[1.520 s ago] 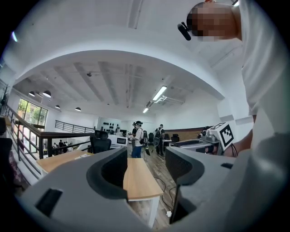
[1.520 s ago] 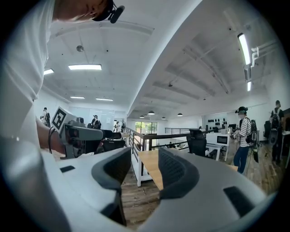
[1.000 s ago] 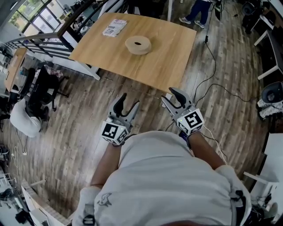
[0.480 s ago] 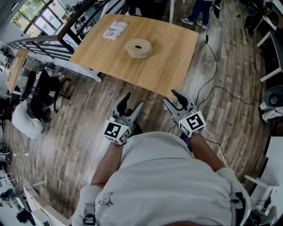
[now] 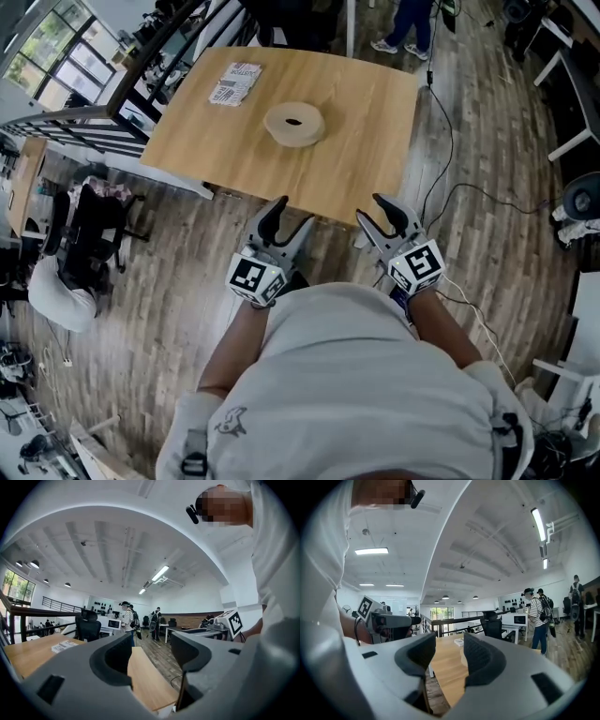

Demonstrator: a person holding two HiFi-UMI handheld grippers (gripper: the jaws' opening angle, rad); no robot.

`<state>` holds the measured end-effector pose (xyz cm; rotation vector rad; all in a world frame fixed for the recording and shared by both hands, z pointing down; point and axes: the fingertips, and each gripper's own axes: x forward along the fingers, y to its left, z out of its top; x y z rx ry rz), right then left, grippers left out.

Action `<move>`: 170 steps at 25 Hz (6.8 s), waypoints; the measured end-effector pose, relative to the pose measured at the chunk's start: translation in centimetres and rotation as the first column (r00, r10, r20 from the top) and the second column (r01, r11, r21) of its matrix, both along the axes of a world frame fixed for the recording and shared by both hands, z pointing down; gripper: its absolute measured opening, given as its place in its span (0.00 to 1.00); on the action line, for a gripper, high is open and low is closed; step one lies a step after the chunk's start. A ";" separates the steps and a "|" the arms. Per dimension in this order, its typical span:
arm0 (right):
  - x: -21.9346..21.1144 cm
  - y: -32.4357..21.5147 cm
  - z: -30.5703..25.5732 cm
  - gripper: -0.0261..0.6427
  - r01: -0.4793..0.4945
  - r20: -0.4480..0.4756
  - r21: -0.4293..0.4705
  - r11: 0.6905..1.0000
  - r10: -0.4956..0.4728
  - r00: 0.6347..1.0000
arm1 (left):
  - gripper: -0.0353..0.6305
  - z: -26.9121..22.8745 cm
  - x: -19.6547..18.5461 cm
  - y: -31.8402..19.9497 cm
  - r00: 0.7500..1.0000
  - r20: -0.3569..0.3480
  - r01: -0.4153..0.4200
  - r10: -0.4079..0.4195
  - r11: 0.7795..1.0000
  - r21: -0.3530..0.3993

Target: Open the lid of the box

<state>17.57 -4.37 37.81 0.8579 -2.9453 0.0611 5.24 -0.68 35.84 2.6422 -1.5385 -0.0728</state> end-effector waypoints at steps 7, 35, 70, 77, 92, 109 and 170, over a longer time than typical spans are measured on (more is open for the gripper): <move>-4.8 -5.4 0.5 0.33 -0.071 -0.013 -0.055 0.996 0.071 0.997 | 0.43 0.4 -6.6 -5.2 0.996 -0.012 -0.089 0.089 0.996 0.004; -21.7 -16.3 2.1 0.32 -0.282 -0.138 -0.094 0.955 0.268 0.954 | 0.44 3.1 -23.9 -16.8 0.923 0.015 -0.384 0.385 0.921 -0.061; -23.8 -27.0 15.0 0.33 -0.101 -0.602 -0.055 0.993 0.048 0.797 | 0.54 17.8 -24.5 -29.8 0.806 0.234 -0.447 0.543 0.819 -0.361; -24.0 -29.5 19.1 0.33 -0.029 -0.685 -0.054 0.998 -0.016 0.728 | 0.55 23.3 -24.5 -32.8 0.766 0.281 -0.443 0.578 0.792 -0.419; -24.5 -32.8 27.1 0.33 0.105 -0.823 -0.062 0.993 -0.110 0.558 | 0.59 33.4 -22.4 -34.7 0.568 0.339 -0.554 0.750 0.653 -0.516; -26.0 -33.1 28.3 0.16 0.234 -0.859 0.084 0.969 -0.049 0.509 | 0.62 34.4 -18.5 -35.1 0.461 0.258 -0.684 0.849 0.525 -0.507; -24.3 -22.5 10.7 0.09 -0.213 -0.480 0.018 0.977 0.195 0.855 | 0.30 13.4 -25.8 -22.9 0.885 0.178 -0.374 0.430 0.884 -0.279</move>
